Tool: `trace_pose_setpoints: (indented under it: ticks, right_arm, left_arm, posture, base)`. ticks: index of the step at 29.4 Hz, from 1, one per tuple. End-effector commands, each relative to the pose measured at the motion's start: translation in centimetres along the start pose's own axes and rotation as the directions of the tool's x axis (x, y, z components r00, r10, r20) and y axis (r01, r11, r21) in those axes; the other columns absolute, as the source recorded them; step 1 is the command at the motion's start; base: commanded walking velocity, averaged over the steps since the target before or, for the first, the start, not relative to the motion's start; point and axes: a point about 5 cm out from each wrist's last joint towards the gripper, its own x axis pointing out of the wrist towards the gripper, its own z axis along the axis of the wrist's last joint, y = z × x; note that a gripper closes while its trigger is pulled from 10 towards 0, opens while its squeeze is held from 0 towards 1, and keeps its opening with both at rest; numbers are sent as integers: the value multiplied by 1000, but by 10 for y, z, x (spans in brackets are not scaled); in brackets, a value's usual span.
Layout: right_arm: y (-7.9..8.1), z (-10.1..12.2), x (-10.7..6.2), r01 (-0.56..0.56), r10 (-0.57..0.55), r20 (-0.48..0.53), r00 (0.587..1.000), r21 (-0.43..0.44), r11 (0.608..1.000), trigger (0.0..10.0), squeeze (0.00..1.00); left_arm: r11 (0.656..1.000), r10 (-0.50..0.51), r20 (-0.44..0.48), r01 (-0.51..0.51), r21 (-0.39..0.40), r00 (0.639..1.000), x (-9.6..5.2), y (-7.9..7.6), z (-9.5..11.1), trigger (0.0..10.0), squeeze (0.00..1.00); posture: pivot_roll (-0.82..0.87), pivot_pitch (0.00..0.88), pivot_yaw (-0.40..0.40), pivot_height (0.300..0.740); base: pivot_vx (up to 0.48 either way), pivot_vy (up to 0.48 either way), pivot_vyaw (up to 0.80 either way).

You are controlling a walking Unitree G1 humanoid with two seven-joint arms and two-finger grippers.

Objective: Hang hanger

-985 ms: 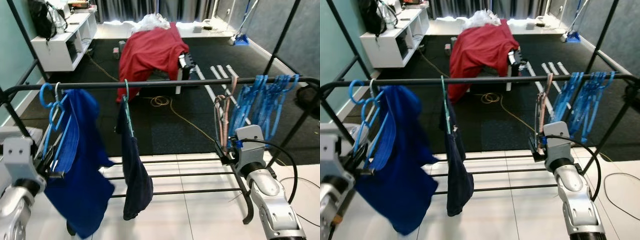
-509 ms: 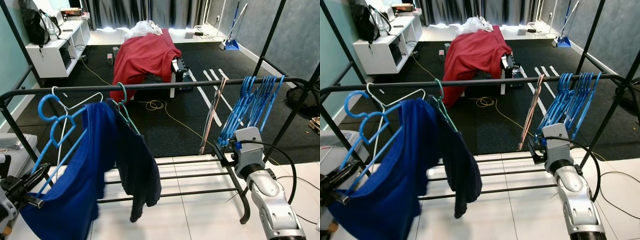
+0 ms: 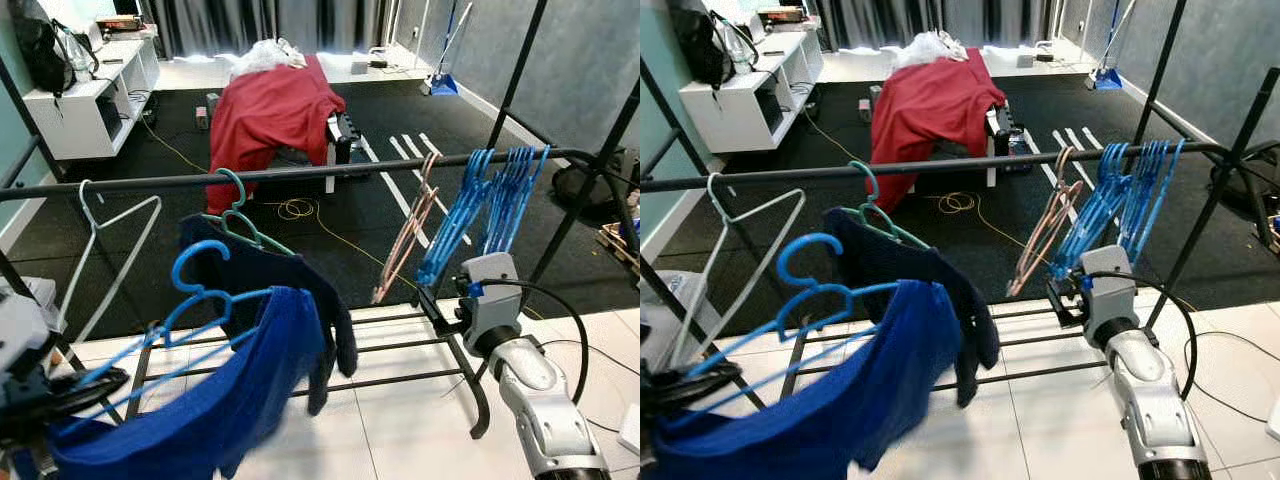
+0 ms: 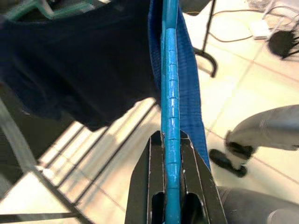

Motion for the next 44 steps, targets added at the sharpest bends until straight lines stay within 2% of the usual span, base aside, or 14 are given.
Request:
trace_pose_setpoints:
  ticks: [1,4,7,9,10,11,14,16,21,27,29,36,38,44]
  right_arm:
    - [6,6,2,-80,79,11,997,33,996,10000,0]
    - [6,9,5,-121,121,11,993,48,991,10000,0]
    - [6,10,6,-115,115,13,993,53,992,10000,0]
    - [7,10,7,-119,118,16,993,65,991,10000,0]
    - [7,10,7,-119,118,16,993,65,991,10000,0]
    - [9,11,7,-138,137,21,990,75,988,10000,0]
    - [12,14,5,-183,181,32,983,100,978,10000,0]
    - [12,16,4,-204,201,40,979,116,972,10000,0]
    - [16,24,-3,-323,303,114,946,268,908,10000,0]
    - [16,27,-5,-347,321,135,937,292,891,10000,0]
    - [15,38,-9,-426,378,203,903,318,847,10000,0]
    - [20,48,-13,-514,455,248,855,302,803,10000,0]
    - [26,51,-17,-583,533,239,812,269,767,10000,0]
    - [25,51,-19,-613,576,211,790,242,752,10000,0]
  left_arm:
    - [999,-6,27,5,34,1000,-5,5,14,10000,0]
    - [999,-46,137,45,9,989,8,-2,26,10000,0]
    - [998,-54,147,57,-20,988,19,-7,23,10000,0]
    - [993,-73,184,88,-75,980,41,-18,17,10000,0]
    - [993,-73,184,88,-75,980,41,-18,17,10000,0]
    - [988,-89,222,115,-105,971,54,-25,16,10000,0]
    - [976,-127,283,171,-137,951,73,-34,16,10000,0]
    - [973,-139,286,184,-138,948,77,-35,16,10000,0]
    - [983,-82,254,119,-136,964,72,-13,14,10000,0]
    - [987,-55,248,90,-134,967,70,-8,15,10000,0]
    - [993,-36,252,63,-101,967,60,2,20,10000,0]
    - [996,-44,287,66,-67,957,55,6,29,10000,0]
    - [995,-71,317,90,-45,946,56,6,35,10000,0]
    - [990,-127,352,143,-17,927,53,5,44,10000,0]
  posture:
    - [-62,0,-7,740]
    - [-60,0,-6,740]
    - [-57,0,-7,740]
    - [-63,0,-9,740]
    - [-63,0,-9,740]
    - [-67,0,-11,740]
    - [-74,0,-11,740]
    - [-77,0,-12,740]
    - [-83,0,-7,740]
    - [-83,0,-2,740]
    - [-83,0,-7,740]
    - [-82,0,-9,740]
    - [-81,0,-8,740]
    - [-80,0,-7,740]
  base:
    - [0,0,0]
    - [0,0,0]
    - [-288,0,0]
    - [-480,0,0]
    - [-480,0,0]
    - [-480,0,0]
    - [-480,0,0]
    - [-480,0,0]
    - [-480,0,0]
    - [-397,0,0]
    - [0,0,0]
    - [0,0,0]
    - [0,0,0]
    - [0,0,0]
